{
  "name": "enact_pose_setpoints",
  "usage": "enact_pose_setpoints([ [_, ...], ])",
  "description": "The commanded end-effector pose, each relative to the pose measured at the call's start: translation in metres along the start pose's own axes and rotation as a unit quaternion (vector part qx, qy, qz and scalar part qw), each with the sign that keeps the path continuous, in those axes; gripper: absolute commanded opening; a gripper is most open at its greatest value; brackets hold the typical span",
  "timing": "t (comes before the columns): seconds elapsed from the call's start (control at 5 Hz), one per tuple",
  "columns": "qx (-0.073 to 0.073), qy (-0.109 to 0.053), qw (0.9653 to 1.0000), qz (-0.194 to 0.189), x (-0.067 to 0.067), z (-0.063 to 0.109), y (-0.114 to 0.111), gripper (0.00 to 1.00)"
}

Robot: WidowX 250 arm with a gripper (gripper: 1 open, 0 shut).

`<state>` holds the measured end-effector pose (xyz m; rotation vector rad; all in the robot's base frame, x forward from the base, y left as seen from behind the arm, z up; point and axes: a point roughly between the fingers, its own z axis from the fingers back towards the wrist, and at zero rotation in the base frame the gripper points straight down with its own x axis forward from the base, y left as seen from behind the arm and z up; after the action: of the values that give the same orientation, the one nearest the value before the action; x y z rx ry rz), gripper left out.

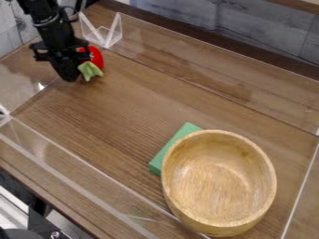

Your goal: Move the red fruit to the left

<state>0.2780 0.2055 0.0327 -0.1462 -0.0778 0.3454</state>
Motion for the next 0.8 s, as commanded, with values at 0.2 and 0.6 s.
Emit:
enact_pose_setpoints([
  [0.2,0.011,-0.039,0.9992,-0.003,0.021,0.022,-0.007,0.0],
  [0.6,0.014,-0.037,0.999,0.02,0.017,0.013,-0.008,1.0],
])
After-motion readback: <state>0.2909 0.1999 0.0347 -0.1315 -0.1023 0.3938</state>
